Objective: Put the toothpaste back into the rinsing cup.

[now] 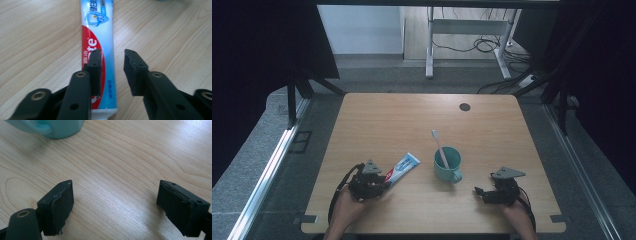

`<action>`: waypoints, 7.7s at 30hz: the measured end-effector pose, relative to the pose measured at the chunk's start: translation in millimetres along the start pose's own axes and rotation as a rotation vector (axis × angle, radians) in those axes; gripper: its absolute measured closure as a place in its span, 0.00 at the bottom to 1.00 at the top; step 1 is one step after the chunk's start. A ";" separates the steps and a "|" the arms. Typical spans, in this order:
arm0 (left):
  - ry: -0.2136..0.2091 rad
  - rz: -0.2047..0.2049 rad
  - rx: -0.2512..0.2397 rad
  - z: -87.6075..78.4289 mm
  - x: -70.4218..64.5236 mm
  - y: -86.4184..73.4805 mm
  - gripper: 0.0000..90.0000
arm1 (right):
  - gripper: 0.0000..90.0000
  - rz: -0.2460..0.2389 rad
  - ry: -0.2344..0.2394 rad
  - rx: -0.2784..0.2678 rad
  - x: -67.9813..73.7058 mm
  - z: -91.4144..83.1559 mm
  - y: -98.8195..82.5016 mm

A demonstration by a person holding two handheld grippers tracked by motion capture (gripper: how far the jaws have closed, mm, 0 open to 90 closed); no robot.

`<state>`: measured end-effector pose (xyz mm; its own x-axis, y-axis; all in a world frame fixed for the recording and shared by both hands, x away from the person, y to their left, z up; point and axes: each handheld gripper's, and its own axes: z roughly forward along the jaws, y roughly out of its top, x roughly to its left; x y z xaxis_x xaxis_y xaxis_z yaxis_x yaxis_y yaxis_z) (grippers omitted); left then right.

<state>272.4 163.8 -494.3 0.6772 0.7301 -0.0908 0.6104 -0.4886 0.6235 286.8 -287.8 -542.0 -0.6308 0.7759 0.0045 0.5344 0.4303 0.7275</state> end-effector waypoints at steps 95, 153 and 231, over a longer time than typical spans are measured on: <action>-0.029 0.033 0.505 56.1 20.2 87.7 0.80 | 0.16 -0.002 0.000 0.002 0.0 -0.2 0.1; -0.200 0.145 -0.091 -29.7 -12.3 110.6 0.80 | 0.16 -0.003 0.001 0.006 -0.2 -0.5 0.2; -0.200 0.196 -0.351 48.3 -83.7 205.7 0.80 | 0.16 -0.013 0.012 -0.002 0.0 0.0 0.0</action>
<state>361.1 -20.9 -395.9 0.8533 0.5164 -0.0717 0.3095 -0.3911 0.8667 286.8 -287.7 -542.0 -0.6444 0.7647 0.0033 0.5253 0.4395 0.7286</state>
